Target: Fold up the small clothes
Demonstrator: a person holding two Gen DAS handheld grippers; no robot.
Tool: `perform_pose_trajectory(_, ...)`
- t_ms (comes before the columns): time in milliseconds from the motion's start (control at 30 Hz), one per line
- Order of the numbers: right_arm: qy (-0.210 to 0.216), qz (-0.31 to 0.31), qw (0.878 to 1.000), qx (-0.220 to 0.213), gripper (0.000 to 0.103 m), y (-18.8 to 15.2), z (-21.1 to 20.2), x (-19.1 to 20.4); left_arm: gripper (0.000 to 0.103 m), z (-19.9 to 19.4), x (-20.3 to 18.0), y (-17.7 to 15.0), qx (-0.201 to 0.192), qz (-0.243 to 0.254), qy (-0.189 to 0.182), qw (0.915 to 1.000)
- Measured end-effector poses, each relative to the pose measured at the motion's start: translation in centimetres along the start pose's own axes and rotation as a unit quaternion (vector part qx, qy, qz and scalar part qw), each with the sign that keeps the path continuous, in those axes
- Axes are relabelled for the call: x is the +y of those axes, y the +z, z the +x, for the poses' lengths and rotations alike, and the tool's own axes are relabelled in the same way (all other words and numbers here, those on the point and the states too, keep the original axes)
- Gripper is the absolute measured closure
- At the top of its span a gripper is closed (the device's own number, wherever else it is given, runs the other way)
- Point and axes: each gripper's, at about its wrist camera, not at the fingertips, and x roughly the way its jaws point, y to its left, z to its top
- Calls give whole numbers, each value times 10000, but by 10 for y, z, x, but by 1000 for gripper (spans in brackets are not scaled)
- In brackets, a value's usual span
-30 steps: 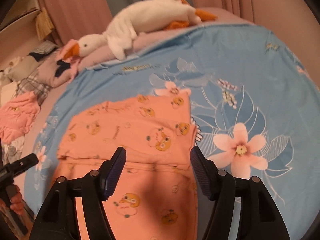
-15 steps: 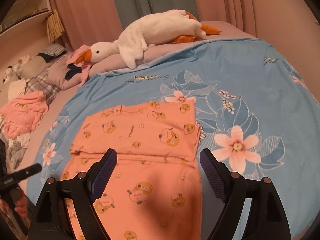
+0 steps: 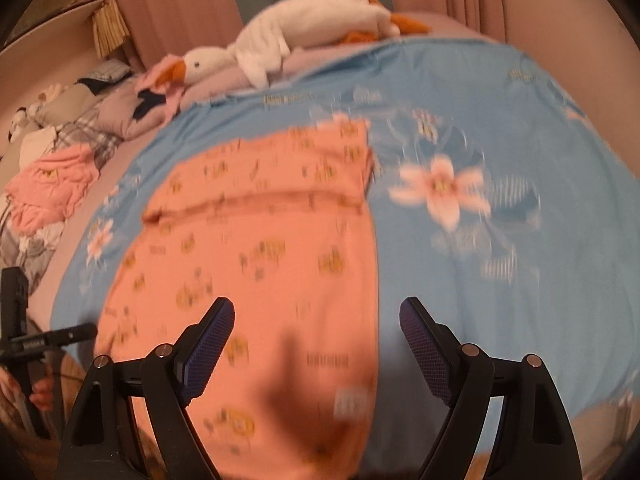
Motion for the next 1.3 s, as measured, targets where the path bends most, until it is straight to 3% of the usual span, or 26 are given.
perform_pose_trajectory(200,229,316,9979,524,21,-43,2,-8,31,0,-2,-21,228,143,-65,9996)
perform_pose_trajectory(267,367,405,9960,707,31,-54,3,-10,35,0,-2,-27,320,167,-95,9993)
perform_pose_trajectory(400,272,396,9938,1003,35,-73,7,-11,36,1,-3,-41,483,253,-47,9985)
perform_pose_trajectory(467,278,443,9919,1159,47,-82,10,-13,37,1,-2,-45,512,251,-35,9984)
perform_pose_trajectory(600,306,439,9889,1384,61,-93,16,-16,52,3,-4,-51,588,370,188,9974)
perform_pose_trajectory(633,302,419,9884,1426,69,-95,16,-16,54,4,-5,-52,587,413,253,9971)
perform_pose_trajectory(667,270,388,9881,1463,76,-96,17,-17,58,5,-6,-53,590,452,328,9967)
perform_pose_trajectory(700,253,373,9880,1478,78,-96,18,-17,70,6,-9,-54,638,530,396,9958)
perform_pose_trajectory(767,368,386,9874,1489,87,-95,18,-18,95,9,-11,-56,742,546,262,9954)
perform_pose_trajectory(900,761,450,9856,1441,96,-89,15,-16,98,8,-14,-55,772,557,141,9954)
perform_pose_trajectory(1100,1588,805,9797,921,96,-61,-3,-23,98,-17,-14,-27,506,197,-862,9948)
perform_pose_trajectory(1233,1902,1042,9740,657,96,-38,0,-29,98,-23,-18,-2,350,10,-1352,9902)
perform_pose_trajectory(1300,1932,1069,9742,475,96,-22,3,-31,98,-22,-22,13,225,-75,-1400,9899)
